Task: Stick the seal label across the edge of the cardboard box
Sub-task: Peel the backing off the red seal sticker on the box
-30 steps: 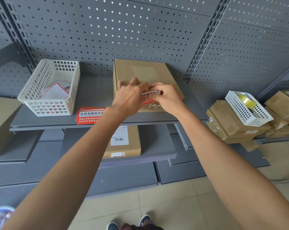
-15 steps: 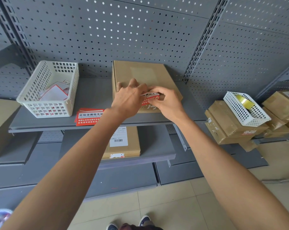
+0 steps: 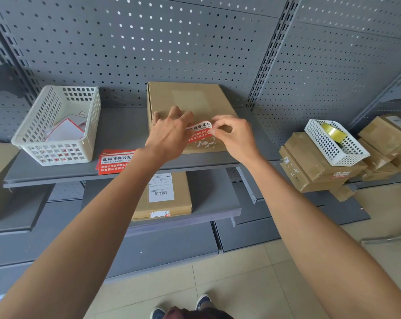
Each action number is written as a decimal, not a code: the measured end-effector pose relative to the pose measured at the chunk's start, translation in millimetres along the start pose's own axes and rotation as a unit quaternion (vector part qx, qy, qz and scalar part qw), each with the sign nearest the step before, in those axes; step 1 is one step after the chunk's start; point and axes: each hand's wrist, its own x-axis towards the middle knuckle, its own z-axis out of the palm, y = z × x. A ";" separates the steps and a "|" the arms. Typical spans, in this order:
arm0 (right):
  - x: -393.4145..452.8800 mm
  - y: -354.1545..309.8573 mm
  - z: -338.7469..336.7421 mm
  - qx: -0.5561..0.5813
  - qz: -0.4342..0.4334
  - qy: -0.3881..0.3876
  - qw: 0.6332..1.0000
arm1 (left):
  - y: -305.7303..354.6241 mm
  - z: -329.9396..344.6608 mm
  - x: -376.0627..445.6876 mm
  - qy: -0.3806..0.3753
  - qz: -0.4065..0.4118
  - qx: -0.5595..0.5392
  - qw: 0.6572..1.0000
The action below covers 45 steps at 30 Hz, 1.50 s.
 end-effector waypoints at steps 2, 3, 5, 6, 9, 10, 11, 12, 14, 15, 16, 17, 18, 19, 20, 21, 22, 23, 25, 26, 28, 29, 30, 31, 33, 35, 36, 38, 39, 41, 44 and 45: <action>0.1 -0.6 -0.3 0.002 -0.003 -0.003 1.000 | 4.8 -4.8 -0.3 -0.002 -0.016 0.009 1.000; 0.6 -0.7 -0.1 0.003 -0.003 -0.003 1.000 | 7.2 -7.8 0.1 0.000 -0.024 0.010 1.000; 1.7 -0.6 0.2 0.009 0.001 -0.002 1.000 | 13.4 -13.6 2.5 0.007 -0.034 -0.004 0.999; 1.8 -0.4 -0.1 0.011 0.005 -0.002 1.000 | 16.9 -14.9 4.1 0.009 -0.032 -0.013 0.999; 2.4 -0.4 1.5 0.021 0.017 0.001 1.000 | 25.1 -13.1 7.8 0.008 -0.007 -0.008 1.000; 2.3 -0.4 2.3 0.022 0.018 0.004 1.000 | 26.9 -11.2 8.6 0.010 0.000 -0.004 1.000; 2.1 -0.6 3.1 0.022 0.019 0.007 1.000 | 27.8 -9.4 9.3 0.016 0.001 -0.007 1.000; 2.1 -0.6 3.8 0.021 0.019 0.010 1.000 | 28.0 -7.9 10.0 0.024 -0.002 -0.015 1.000; 2.1 -0.6 4.4 0.015 0.019 0.010 1.000 | 27.3 -6.2 10.6 0.036 -0.012 -0.033 0.999; 2.1 -1.2 4.3 0.012 0.018 0.009 1.000 | 26.4 -5.4 10.3 0.041 -0.015 -0.036 0.998; 2.2 -1.5 4.2 0.010 0.016 0.007 1.000 | 26.0 -4.8 9.9 0.043 -0.018 -0.038 0.998; 2.6 -2.0 3.8 0.008 0.014 0.007 1.000 | 26.1 -4.4 9.4 0.045 -0.022 -0.041 0.998; 2.9 -2.2 3.5 0.007 0.014 0.006 1.000 | 26.5 -4.2 8.8 0.046 -0.026 -0.045 0.998; 2.9 -2.7 3.3 0.006 0.014 0.006 1.000 | 27.4 -3.7 8.2 0.046 -0.031 -0.050 0.997; 2.9 -3.0 3.6 0.005 0.013 0.007 1.000 | 28.0 -3.6 7.9 0.046 -0.035 -0.053 0.997; 2.6 -3.5 3.9 0.003 0.012 0.007 1.000 | 28.7 -3.6 7.5 0.045 -0.037 -0.054 0.997; 2.4 -3.6 4.6 0.002 0.010 0.008 1.000 | 29.1 -4.1 7.1 0.042 -0.039 -0.054 0.997; 1.9 -3.8 5.1 0.003 0.010 0.010 1.000 | 29.4 -4.7 6.6 0.038 -0.040 -0.055 0.997; 1.3 -4.3 5.5 0.006 0.011 0.013 1.000 | 29.8 -6.4 5.8 0.031 -0.041 -0.059 0.997; 1.3 -4.5 5.7 0.007 0.011 0.013 1.000 | 30.1 -7.0 5.3 0.030 -0.042 -0.060 0.997; 1.3 -5.0 5.0 0.007 0.014 0.011 1.000 | 31.1 -7.8 4.5 0.029 -0.044 -0.060 0.997; 1.5 -5.3 4.6 0.006 0.016 0.008 1.000 | 32.0 -8.0 4.3 0.027 -0.045 -0.059 0.997; 1.9 -5.0 4.6 0.007 0.017 0.005 1.000 | 32.2 -8.3 4.3 0.025 -0.046 -0.057 0.997; 1.8 -5.3 4.5 0.008 0.017 0.003 1.000 | 32.6 -8.7 4.4 0.022 -0.048 -0.055 0.997; 1.7 -4.4 5.1 0.014 0.022 0.002 1.000 | 32.4 -9.3 4.8 0.021 -0.051 -0.054 0.997; 1.2 -3.1 5.8 0.021 0.028 0.008 0.999 | 32.1 -9.3 5.4 0.022 -0.054 -0.056 0.997; 0.9 -2.7 6.3 0.025 0.031 0.009 0.999 | 31.8 -9.0 5.7 0.023 -0.055 -0.057 0.997; 0.2 -4.4 7.8 0.024 0.036 0.013 0.999 | 31.0 -8.7 5.9 0.025 -0.057 -0.060 0.996; -0.5 -6.1 8.1 0.029 0.043 0.017 0.999 | 30.7 -8.6 6.0 0.025 -0.058 -0.061 0.996; -1.0 -8.5 8.0 0.053 0.059 0.022 0.997 | 30.4 -8.2 6.4 0.026 -0.058 -0.063 0.996; 1.0 -6.5 8.5 0.016 0.040 -0.002 0.999 | 29.8 -8.5 6.6 0.031 -0.058 -0.067 0.996; 1.5 -5.6 8.3 -0.001 0.033 -0.012 0.999 | 29.3 -8.8 6.7 0.032 -0.058 -0.069 0.995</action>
